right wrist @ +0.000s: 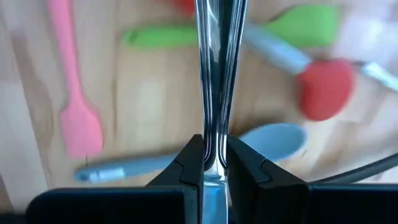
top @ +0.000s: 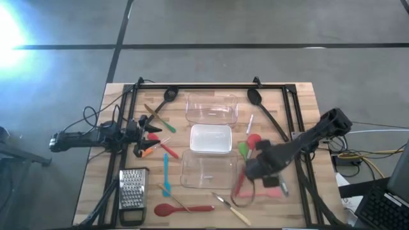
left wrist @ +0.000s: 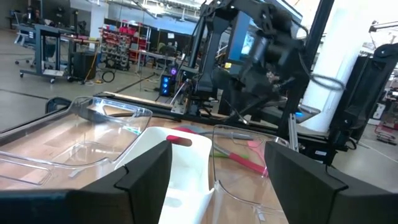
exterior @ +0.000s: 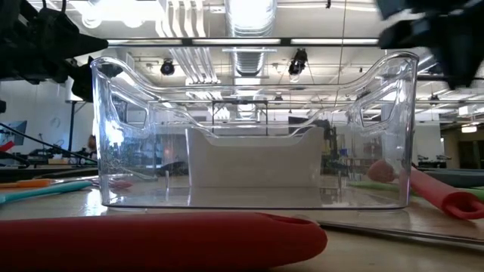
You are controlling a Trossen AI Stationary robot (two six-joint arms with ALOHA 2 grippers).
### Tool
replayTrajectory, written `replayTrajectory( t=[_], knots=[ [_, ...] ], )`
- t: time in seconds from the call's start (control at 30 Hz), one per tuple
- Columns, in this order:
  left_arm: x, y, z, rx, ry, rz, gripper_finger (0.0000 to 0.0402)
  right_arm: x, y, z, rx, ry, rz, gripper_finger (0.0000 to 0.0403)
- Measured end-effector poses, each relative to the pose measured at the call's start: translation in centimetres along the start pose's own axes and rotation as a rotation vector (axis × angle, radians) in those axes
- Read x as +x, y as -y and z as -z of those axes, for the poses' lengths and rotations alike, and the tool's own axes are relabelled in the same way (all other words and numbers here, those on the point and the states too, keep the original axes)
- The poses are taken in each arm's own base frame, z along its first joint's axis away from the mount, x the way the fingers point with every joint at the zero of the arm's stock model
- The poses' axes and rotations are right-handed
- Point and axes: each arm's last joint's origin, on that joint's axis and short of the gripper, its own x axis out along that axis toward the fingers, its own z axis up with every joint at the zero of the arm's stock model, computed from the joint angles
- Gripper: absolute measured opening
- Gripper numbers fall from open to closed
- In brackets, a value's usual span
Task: Pick & Place Kitchen Items
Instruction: Put the silver knife into the top transparent bin
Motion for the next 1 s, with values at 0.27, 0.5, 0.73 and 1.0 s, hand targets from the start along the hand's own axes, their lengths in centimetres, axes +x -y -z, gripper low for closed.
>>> replayTrajectory(
  t=[0.27,0.5,0.73,1.0],
  knots=[
    [0.0,0.0,0.0,0.0,0.0,0.0,0.0262,-3.6,6.8,-3.0,0.141,0.139,-0.04,0.0034],
    [0.0,0.0,0.0,0.0,0.0,0.0,0.0262,-5.4,11.4,-5.0,0.108,0.219,-0.004,0.0034],
    [0.0,0.0,0.0,0.0,0.0,0.0,0.0262,-4.9,16.4,-7.9,0.179,0.221,0.013,0.0034],
    [0.0,0.0,0.0,0.0,-0.001,0.0,0.0262,-3.7,21.8,-12.5,0.216,0.252,0.001,0.0033]
  ],
)
